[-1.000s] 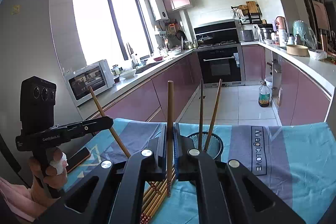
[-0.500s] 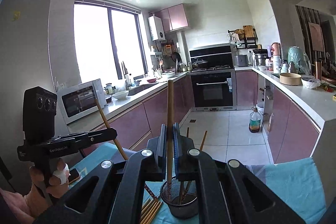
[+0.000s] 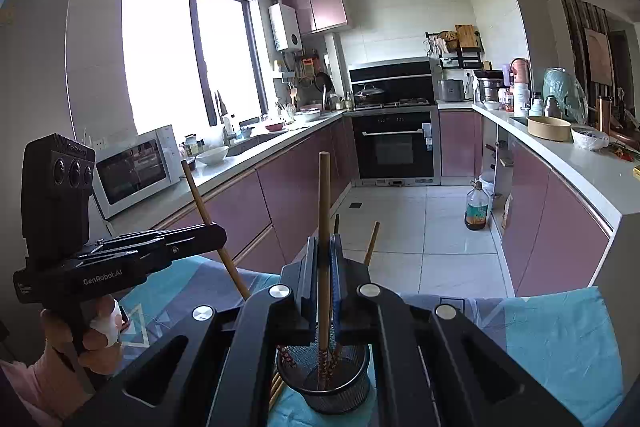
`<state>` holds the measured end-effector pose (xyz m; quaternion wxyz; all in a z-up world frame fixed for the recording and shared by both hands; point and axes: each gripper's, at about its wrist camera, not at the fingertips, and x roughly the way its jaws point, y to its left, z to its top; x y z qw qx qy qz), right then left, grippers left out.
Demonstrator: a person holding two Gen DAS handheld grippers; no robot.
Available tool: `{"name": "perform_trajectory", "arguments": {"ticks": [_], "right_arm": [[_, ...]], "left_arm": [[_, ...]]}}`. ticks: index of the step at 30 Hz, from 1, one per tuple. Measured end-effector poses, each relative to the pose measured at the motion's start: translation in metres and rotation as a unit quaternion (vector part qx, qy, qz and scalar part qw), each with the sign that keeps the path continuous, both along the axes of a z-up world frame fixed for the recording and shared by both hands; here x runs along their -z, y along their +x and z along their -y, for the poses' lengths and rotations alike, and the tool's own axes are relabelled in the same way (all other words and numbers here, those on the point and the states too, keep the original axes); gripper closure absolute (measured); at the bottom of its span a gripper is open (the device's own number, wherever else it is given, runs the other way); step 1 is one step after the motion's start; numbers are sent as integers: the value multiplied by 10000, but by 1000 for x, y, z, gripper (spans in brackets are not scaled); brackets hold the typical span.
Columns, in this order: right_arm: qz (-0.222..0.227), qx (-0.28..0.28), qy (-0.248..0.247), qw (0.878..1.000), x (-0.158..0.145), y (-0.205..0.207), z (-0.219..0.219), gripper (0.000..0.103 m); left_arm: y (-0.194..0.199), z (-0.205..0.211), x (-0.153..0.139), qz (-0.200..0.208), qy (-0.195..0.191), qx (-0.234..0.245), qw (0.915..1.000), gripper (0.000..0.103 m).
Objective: Organize utensils
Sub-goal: 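Raise the chopsticks upright and insert them into the mesh cup with both grippers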
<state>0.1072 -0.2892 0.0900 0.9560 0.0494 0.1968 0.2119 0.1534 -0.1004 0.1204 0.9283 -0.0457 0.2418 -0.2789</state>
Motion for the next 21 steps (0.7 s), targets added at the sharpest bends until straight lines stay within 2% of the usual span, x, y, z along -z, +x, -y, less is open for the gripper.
{"name": "perform_trajectory", "arguments": {"ticks": [8, 21], "right_arm": [[-407, -63, -137, 9991, 22, 10, -7, 98], [-824, -92, -286, 9961, 32, 18, -10, 98]], "left_arm": [[20, 12, 26, -345, 420, 185, 9984, 96], [38, 11, 44, -639, 626, 349, 9954, 96]]}}
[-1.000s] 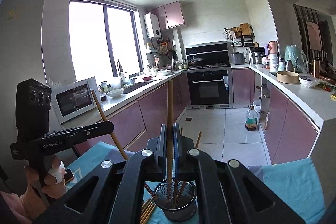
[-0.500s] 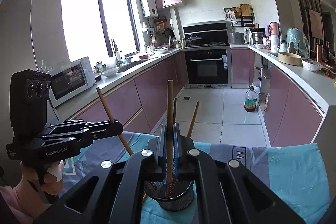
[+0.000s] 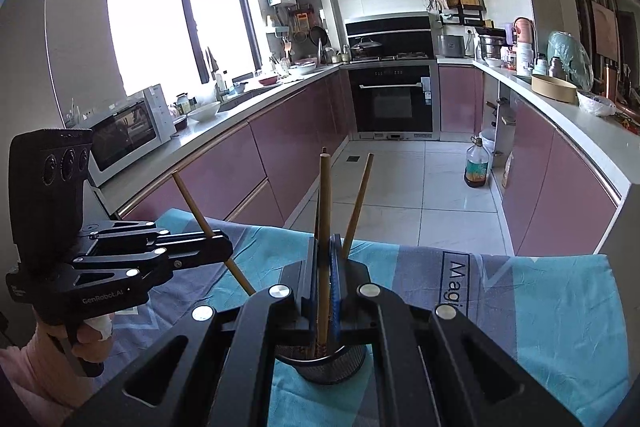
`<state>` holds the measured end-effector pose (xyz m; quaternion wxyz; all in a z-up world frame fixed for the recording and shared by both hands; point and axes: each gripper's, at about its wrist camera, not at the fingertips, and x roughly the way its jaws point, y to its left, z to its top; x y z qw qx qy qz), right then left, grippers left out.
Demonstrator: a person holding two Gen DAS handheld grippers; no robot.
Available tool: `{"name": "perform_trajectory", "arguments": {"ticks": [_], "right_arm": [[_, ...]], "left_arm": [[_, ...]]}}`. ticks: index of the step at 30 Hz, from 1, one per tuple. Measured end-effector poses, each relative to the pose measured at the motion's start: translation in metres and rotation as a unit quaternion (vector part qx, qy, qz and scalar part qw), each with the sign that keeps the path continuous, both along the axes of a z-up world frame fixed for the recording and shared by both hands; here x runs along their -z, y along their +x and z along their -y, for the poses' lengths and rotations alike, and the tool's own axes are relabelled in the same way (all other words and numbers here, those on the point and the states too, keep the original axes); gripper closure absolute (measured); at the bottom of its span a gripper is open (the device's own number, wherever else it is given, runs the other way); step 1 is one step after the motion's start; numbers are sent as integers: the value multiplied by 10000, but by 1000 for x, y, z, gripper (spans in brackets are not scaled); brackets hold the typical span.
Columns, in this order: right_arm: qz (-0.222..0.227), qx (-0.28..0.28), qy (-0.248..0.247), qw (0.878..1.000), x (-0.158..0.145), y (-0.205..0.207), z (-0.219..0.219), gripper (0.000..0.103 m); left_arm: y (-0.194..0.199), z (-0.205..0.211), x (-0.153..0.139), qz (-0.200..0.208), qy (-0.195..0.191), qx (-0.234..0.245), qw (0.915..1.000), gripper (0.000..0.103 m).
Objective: Organize utensils
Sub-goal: 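Raise the chopsticks upright and insert them into the mesh cup with both grippers, then open both grippers and pull them back from the cup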
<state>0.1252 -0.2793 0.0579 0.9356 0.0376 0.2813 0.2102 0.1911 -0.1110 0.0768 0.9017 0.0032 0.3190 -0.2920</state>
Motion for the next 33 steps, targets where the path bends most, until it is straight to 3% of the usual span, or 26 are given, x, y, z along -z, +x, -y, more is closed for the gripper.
{"name": "perform_trajectory", "arguments": {"ticks": [15, 23, 24, 29, 33], "right_arm": [[-351, 247, 50, 9991, 12, 31, -1, 97], [-300, 373, 213, 9986, 19, 28, 3, 81], [-277, 391, 213, 9986, 20, 26, 4, 79], [-126, 380, 185, 9990, 22, 9, 2, 67], [48, 249, 209, 9995, 23, -13, -4, 49]], "left_arm": [[45, 6, 19, -339, 183, -241, 9990, 93], [43, 0, 31, -175, 193, -552, 9981, 60], [41, -3, 31, -167, 138, -600, 9980, 49], [32, -22, 34, -20, -93, -815, 9966, 44], [8, -38, 39, 288, -86, -995, 9946, 29]]}}
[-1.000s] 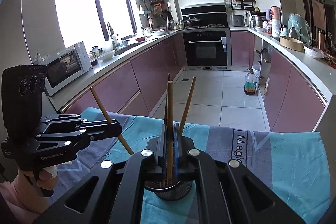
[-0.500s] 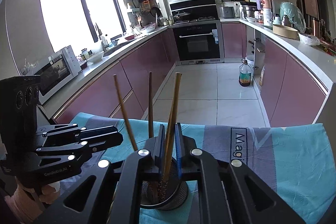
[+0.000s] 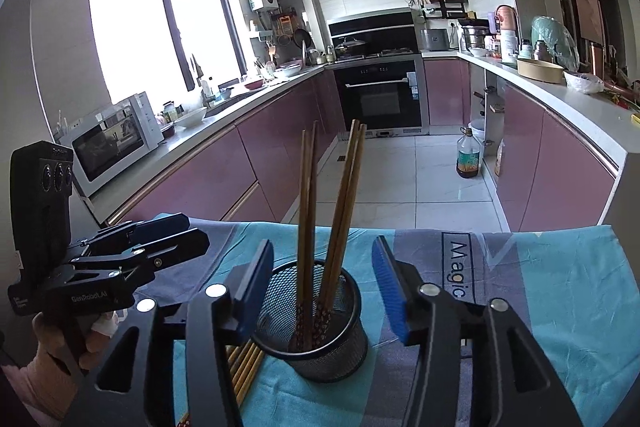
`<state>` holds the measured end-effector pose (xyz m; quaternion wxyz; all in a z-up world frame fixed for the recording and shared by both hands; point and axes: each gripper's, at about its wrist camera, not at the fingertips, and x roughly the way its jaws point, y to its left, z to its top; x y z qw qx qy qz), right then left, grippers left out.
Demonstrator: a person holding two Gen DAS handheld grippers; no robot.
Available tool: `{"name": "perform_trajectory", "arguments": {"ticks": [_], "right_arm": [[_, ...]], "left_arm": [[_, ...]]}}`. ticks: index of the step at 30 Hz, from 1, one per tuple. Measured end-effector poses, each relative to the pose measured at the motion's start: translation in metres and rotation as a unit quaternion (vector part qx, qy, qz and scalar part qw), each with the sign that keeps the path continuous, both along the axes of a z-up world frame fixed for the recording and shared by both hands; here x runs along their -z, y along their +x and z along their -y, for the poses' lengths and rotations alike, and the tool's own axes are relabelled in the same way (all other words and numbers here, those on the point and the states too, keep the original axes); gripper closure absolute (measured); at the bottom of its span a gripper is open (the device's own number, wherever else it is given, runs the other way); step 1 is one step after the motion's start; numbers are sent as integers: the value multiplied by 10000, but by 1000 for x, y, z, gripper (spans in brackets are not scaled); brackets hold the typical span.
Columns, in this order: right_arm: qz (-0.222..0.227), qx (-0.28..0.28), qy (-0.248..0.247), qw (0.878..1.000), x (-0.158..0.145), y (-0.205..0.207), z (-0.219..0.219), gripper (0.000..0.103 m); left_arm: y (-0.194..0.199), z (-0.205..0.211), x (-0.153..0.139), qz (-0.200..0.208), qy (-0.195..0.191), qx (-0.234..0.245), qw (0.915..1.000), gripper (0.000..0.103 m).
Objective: Organize utensils
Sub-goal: 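Open both grippers and pull them back from the cup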
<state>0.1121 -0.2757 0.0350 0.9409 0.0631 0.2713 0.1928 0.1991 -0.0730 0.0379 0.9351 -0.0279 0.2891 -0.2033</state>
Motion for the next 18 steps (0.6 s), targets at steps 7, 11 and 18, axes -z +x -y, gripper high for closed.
{"name": "perform_trajectory", "arguments": {"ticks": [7, 11, 18], "right_arm": [[-21, -647, -8, 9979, 16, -36, -27, 48], [-407, -898, -137, 9950, 45, -45, -47, 48], [-1206, -1009, -193, 9874, 97, -43, -70, 48]], "left_arm": [[-41, -28, 13, 250, 132, -422, 9987, 12], [-60, -43, 30, 115, 287, -602, 9977, 10], [-81, -62, 72, -421, 505, -731, 9952, 9]]}}
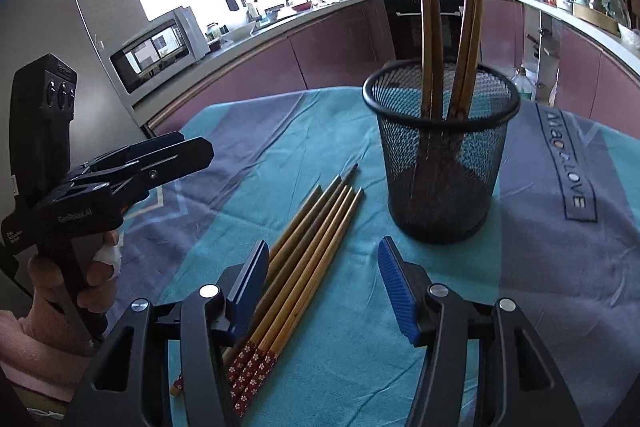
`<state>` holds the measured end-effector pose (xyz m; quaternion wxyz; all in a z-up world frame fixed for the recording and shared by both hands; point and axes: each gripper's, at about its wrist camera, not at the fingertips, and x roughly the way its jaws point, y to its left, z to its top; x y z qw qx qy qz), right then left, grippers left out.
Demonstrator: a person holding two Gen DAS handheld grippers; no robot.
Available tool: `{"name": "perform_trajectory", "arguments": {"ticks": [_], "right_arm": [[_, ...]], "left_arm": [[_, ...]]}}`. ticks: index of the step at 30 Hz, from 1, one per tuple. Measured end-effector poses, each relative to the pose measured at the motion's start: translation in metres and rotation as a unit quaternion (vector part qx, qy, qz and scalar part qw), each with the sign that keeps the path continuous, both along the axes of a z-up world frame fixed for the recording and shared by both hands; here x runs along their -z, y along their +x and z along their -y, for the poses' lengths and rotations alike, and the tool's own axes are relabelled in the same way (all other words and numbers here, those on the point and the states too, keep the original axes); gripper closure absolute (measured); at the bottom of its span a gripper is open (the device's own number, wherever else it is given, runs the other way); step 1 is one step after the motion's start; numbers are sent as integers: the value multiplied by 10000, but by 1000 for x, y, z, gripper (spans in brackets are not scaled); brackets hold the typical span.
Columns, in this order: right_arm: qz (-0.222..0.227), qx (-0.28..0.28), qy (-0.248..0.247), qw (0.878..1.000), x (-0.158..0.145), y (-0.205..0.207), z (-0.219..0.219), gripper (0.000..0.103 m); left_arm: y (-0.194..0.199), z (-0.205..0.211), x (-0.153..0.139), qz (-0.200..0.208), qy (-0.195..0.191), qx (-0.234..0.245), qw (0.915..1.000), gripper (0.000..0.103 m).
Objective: Organize utensils
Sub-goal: 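Open both grippers and pull them back from the cup, then close the left gripper on a chopstick while the right gripper grasps another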
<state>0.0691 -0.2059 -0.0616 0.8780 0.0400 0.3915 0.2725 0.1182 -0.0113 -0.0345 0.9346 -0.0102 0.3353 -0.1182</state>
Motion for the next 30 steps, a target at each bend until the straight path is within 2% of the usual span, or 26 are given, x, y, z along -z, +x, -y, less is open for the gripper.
{"name": "perform_trajectory", "arguments": {"ticks": [5, 12, 25, 30], "right_arm": [[-184, 88, -163, 9997, 14, -1, -8, 53], [-218, 229, -341, 9989, 20, -5, -11, 60], [-188, 278, -633, 9974, 23, -5, -19, 62], [-159, 267, -721, 9969, 24, -4, -23, 63]], "left_arm": [[-6, 4, 26, -393, 96, 105, 9991, 11], [-5, 19, 48, -747, 304, 258, 9964, 17], [4, 43, 65, -1051, 535, 460, 9920, 26], [5, 44, 66, -1052, 589, 476, 9916, 28]]}}
